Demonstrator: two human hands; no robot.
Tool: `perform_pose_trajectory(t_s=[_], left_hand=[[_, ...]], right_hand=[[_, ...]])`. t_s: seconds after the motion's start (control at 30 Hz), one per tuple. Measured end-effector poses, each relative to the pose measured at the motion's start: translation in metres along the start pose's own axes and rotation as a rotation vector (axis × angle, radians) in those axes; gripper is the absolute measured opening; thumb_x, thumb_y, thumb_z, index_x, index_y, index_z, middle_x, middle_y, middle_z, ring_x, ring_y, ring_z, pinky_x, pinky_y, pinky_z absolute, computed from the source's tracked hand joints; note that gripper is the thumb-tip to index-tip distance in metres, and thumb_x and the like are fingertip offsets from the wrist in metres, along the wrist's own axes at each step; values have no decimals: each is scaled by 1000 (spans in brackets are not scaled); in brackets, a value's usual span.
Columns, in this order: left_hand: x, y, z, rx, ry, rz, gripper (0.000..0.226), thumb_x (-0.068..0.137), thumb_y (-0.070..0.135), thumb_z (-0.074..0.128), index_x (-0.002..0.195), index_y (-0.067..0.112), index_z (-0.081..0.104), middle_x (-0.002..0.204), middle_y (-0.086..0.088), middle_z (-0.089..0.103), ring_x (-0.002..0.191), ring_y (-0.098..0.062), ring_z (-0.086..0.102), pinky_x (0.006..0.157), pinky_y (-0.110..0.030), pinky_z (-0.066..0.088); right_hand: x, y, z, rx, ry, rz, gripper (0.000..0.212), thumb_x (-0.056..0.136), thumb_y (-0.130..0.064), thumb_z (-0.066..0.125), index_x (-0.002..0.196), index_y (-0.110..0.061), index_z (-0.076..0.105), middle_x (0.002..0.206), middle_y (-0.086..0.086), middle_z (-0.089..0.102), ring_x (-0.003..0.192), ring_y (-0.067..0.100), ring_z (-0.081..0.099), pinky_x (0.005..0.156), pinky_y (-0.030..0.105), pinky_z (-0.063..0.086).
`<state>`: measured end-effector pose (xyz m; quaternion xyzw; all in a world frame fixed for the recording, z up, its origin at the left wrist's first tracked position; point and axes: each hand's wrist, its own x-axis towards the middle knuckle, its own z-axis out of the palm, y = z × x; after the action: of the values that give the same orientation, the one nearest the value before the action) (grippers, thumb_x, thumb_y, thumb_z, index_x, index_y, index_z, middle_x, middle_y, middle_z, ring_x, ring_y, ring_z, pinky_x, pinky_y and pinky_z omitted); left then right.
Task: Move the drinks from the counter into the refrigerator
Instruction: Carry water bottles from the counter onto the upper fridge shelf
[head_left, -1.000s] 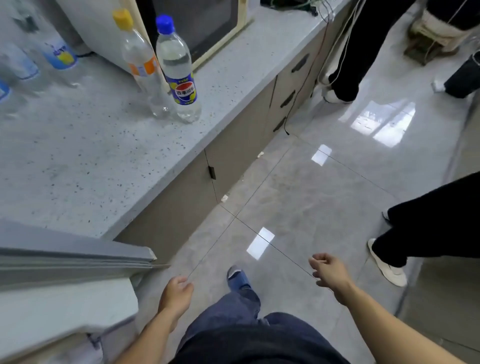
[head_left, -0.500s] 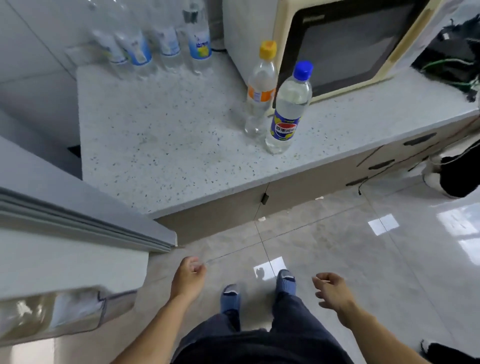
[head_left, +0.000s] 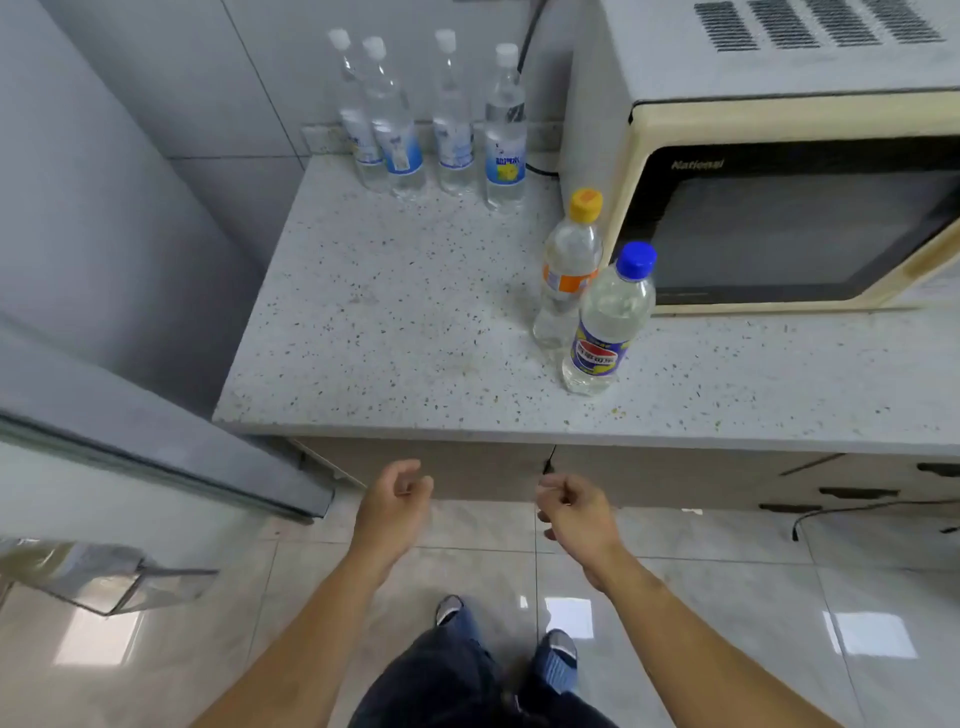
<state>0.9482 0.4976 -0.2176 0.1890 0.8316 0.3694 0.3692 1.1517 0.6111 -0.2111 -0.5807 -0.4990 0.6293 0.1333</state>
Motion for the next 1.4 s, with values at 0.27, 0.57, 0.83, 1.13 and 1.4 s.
perform_pose_trajectory(t_s=[0.27, 0.57, 0.83, 1.13, 1.4], left_hand=[[50, 101, -32, -154, 184, 190, 25, 95, 38, 58, 120, 38, 58, 106, 12, 63, 97, -9, 64, 83, -39, 59], [129, 232, -54, -413, 325, 285, 20, 94, 30, 59, 110, 41, 56, 97, 25, 56, 87, 3, 58, 68, -26, 55], [207, 337, -55, -140, 299, 450, 48, 93, 31, 63, 138, 28, 48, 136, 4, 52, 116, -17, 56, 85, -28, 45], [298, 424, -49, 466, 273, 652, 70, 92, 25, 66, 151, 20, 29, 154, -8, 25, 129, -32, 45, 102, -43, 44], [352, 446, -38, 807, 254, 707, 59, 96, 25, 62, 149, 25, 33, 153, -5, 33, 126, -36, 46, 95, -45, 47]], right_hand=[[39, -137, 57, -18, -121, -367, 10, 91, -24, 66, 99, -30, 66, 82, 0, 66, 85, 28, 69, 78, 44, 59], [102, -309, 89, 32, 60, -592, 24, 90, -27, 64, 114, -25, 62, 101, -8, 64, 96, 16, 65, 85, 39, 58], [175, -434, 45, -365, 355, -637, 45, 91, -18, 60, 134, -20, 51, 133, 8, 41, 90, 20, 51, 81, 25, 40], [247, -484, 20, -972, 191, -552, 59, 92, -25, 61, 146, -24, 38, 143, 15, 48, 132, 30, 46, 102, 38, 45], [280, -493, 16, -1274, 159, -611, 45, 93, -40, 63, 128, -17, 50, 128, 9, 60, 115, 32, 57, 82, 38, 46]])
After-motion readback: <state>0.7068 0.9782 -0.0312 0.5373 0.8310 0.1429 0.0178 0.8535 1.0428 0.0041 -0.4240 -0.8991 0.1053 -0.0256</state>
